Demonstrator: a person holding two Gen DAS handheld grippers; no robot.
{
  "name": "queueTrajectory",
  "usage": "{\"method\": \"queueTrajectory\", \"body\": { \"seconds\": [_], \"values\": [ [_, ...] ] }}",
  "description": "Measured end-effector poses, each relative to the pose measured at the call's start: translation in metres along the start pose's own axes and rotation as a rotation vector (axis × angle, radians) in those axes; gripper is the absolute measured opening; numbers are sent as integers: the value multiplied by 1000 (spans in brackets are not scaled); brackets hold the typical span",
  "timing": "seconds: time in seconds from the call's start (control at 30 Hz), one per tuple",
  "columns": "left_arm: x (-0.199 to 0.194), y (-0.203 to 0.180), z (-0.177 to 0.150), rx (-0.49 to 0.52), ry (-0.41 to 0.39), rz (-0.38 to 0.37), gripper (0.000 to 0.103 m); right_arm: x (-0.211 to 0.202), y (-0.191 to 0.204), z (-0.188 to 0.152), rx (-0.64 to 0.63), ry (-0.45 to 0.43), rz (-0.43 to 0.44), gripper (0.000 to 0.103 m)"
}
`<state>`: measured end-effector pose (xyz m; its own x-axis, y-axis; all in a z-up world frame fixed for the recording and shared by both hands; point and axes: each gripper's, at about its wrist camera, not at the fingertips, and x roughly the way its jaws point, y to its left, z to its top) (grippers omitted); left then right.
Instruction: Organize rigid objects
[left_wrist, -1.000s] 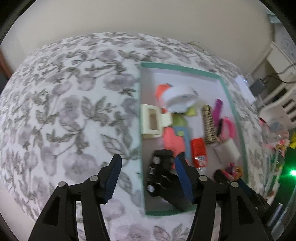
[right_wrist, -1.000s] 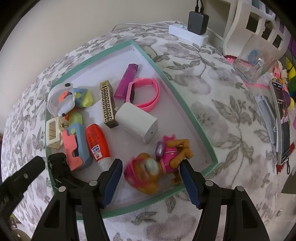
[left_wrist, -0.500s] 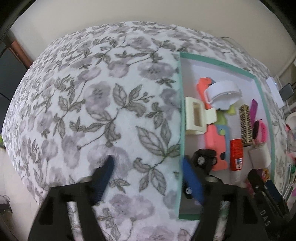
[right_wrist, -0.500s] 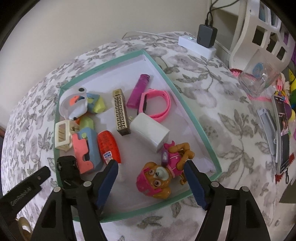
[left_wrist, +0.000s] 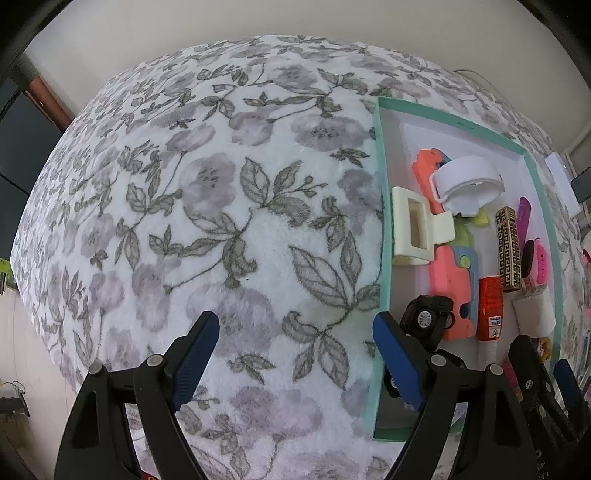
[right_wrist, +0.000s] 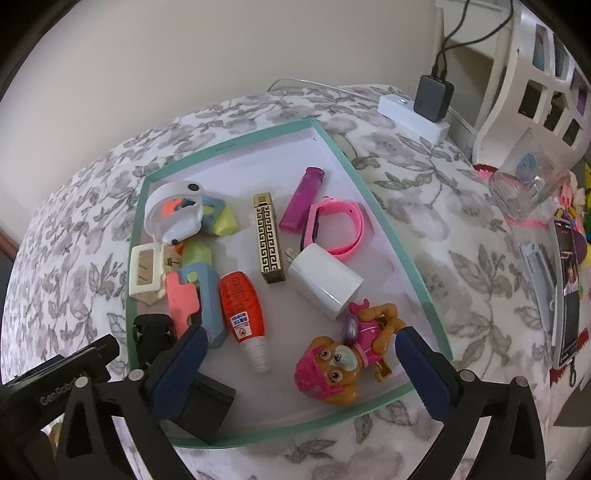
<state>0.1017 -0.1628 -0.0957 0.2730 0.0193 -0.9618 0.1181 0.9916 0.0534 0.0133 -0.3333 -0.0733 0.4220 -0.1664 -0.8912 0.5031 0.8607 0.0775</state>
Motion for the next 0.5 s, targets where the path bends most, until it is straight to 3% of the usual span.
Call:
{"method": "queueTrajectory", "body": {
  "seconds": [0.2,0.23,0.3,0.5],
  "values": [
    [3,5,1,-19,7,13,87,-2,4,-1,-16,-8,0,103],
    [4,7,1,-25,9,14,88,-3,4,-1,-19,-8,0,103],
    [5,10,2,-34,11,23,101,-4,6,-1,-25,-6,2,103],
    [2,14,3,-25,13,40,102,-6,11,-2,-36,7,8,103]
  ]
}}
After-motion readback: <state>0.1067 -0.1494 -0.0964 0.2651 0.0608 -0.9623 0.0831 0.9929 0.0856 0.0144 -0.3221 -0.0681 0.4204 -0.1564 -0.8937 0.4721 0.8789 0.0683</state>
